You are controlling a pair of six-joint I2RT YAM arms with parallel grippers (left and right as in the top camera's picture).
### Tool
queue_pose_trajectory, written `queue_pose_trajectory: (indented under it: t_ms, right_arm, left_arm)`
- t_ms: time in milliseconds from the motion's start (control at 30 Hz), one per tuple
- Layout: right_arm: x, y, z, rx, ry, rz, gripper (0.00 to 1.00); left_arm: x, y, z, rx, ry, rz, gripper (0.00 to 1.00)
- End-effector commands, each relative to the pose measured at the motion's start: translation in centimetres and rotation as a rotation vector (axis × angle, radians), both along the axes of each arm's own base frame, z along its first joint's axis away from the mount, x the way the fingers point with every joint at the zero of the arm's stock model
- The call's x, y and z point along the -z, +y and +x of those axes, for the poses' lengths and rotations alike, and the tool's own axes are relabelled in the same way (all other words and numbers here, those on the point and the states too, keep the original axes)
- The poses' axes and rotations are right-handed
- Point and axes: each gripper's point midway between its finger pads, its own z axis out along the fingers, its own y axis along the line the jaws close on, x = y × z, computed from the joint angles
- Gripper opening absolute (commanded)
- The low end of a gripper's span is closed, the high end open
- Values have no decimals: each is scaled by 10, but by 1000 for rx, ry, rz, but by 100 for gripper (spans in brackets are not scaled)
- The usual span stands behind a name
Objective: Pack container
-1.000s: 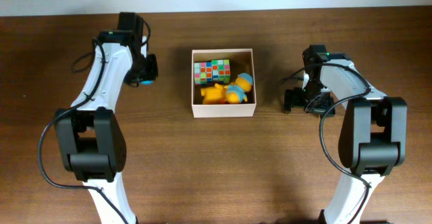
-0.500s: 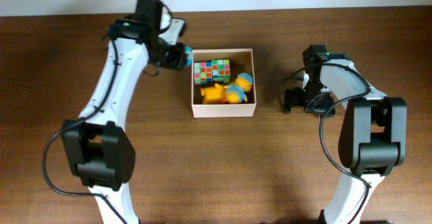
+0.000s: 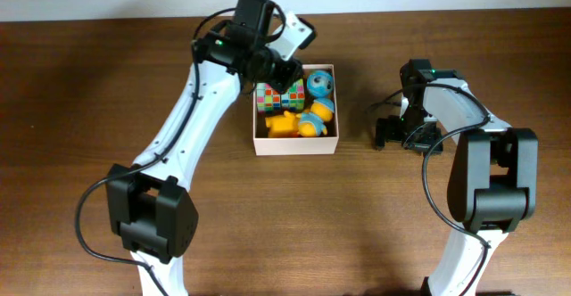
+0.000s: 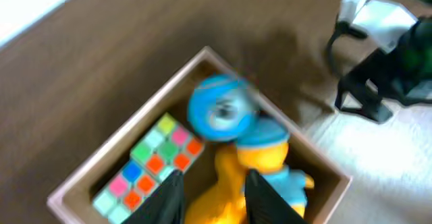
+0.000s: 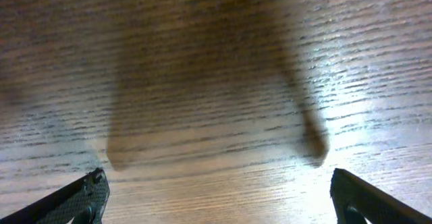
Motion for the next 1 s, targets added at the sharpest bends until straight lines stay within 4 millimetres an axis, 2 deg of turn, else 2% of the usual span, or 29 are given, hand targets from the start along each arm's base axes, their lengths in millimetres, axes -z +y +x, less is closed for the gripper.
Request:
queue_pose_trajectory:
  t_ms: [0, 33, 167, 333, 467, 567, 667, 700, 767, 867, 967]
  right_arm:
    - [-3, -4, 0, -4, -8, -15, 99]
    - [-3, -4, 0, -4, -8, -15, 99]
    - [-3, -4, 0, -4, -8, -15, 99]
    - [-3, -4, 0, -4, -8, -15, 99]
    - [-3, -4, 0, -4, -8, -15, 99]
    - [-3, -4, 0, -4, -8, -15, 99]
    - [-3, -4, 0, -4, -8, -15, 99]
    - [-3, -4, 0, -4, -8, -15, 99]
    - [-3, -4, 0, -4, -8, -15, 99]
    - [-3, -4, 0, -4, -8, -15, 99]
    - [-3, -4, 0, -4, -8, -15, 99]
  left_arm:
    - [-11, -6, 1, 36, -39, -14, 36]
    - [-9, -6, 0, 36, -33, -12, 38]
    - [-6, -4, -1, 32, -21, 0, 60]
    - [-8, -4, -1, 30, -22, -2, 63]
    - [-21, 0, -3, -15, -23, -22, 64]
    - [-40, 27, 1, -160, -59, 36, 69]
    - [-56, 67, 4, -372, -76, 97, 70]
    - [-65, 90, 2, -471, -74, 115, 73]
    - [-72, 109, -3, -524, -67, 118, 76]
    - [-76, 136, -6, -596, -41, 121, 79]
    - [-71, 173, -8, -725, 15, 127, 82]
